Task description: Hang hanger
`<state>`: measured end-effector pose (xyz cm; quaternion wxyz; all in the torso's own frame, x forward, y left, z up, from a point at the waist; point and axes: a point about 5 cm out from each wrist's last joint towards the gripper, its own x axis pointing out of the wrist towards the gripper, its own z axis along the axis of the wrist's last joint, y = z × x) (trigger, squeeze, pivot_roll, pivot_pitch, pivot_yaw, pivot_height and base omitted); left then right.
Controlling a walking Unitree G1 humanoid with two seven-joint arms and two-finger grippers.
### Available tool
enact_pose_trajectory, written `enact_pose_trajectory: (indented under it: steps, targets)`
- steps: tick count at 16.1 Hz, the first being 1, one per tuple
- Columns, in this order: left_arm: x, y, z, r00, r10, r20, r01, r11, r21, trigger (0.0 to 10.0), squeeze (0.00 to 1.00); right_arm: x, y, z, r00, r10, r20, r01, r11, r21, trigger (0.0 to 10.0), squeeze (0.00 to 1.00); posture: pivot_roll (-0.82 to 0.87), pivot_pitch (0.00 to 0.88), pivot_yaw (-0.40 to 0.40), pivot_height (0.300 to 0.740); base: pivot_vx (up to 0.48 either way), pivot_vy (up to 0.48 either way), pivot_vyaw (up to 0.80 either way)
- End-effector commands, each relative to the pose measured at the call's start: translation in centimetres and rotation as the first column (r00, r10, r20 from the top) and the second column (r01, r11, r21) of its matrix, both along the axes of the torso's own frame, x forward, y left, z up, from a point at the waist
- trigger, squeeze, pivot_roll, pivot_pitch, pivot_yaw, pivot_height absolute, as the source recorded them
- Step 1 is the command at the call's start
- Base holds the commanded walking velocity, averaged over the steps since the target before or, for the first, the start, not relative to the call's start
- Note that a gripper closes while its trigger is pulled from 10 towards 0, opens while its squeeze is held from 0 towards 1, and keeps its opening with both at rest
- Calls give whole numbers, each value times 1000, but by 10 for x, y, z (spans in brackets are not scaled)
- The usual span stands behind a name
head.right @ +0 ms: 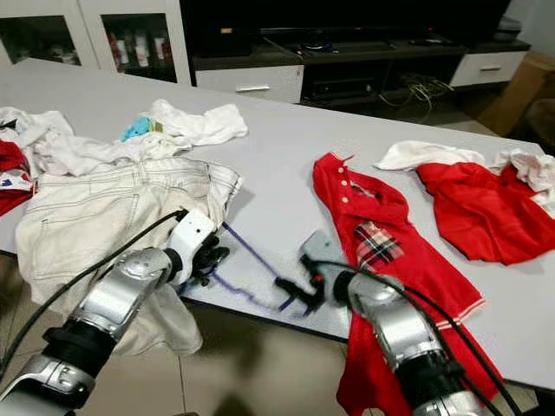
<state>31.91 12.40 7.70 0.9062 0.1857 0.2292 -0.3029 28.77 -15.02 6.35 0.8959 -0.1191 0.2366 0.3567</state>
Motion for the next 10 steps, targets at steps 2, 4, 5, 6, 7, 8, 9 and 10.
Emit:
enact_pose_trajectory:
  steps: [2, 4, 5, 6, 7, 8, 9, 10]
  targets:
    - [6, 21, -4, 996, 90, 8, -90, 992, 84, 10000, 0, 5, -28, -3, 989, -149, 3, 149, 985, -88, 10000, 0, -47, 0, -6, 740, 0, 0, 0]
    - [10, 26, 1, 992, 117, 37, -119, 990, 73, 10000, 0, 1, -26, -6, 993, -112, -26, 110, 991, -83, 10000, 0, -42, 0, -9, 740, 0, 0, 0]
    - [12, 27, 3, 992, 119, 44, -122, 990, 71, 10000, 0, -2, -26, -11, 994, -99, -52, 93, 990, -103, 10000, 0, -42, 0, -9, 740, 0, 0, 0]
    - [13, 27, 3, 991, 124, 46, -127, 989, 73, 10000, 0, -4, -27, -15, 992, -103, -68, 94, 988, -125, 10000, 0, -43, 0, -8, 740, 0, 0, 0]
    - [13, 28, 3, 991, 129, 46, -132, 988, 75, 10000, 0, -4, -29, -18, 989, -121, -79, 110, 985, -135, 10000, 0, -43, 0, -8, 740, 0, 0, 0]
    - [13, 28, 2, 990, 132, 44, -135, 987, 82, 10000, 0, -5, -32, -20, 985, -144, -93, 130, 981, -145, 10000, 0, -43, 0, -8, 740, 0, 0, 0]
    - [12, 32, -1, 990, 138, 36, -141, 985, 99, 10000, 0, -6, -38, -20, 981, -164, -101, 147, 976, -160, 10000, 0, -47, 0, -5, 740, 0, 0, 0]
    - [11, 34, -3, 989, 143, 33, -146, 983, 109, 10000, 0, -6, -42, -19, 980, -171, -102, 153, 974, -166, 10000, 0, -47, 0, -5, 740, 0, 0, 0]
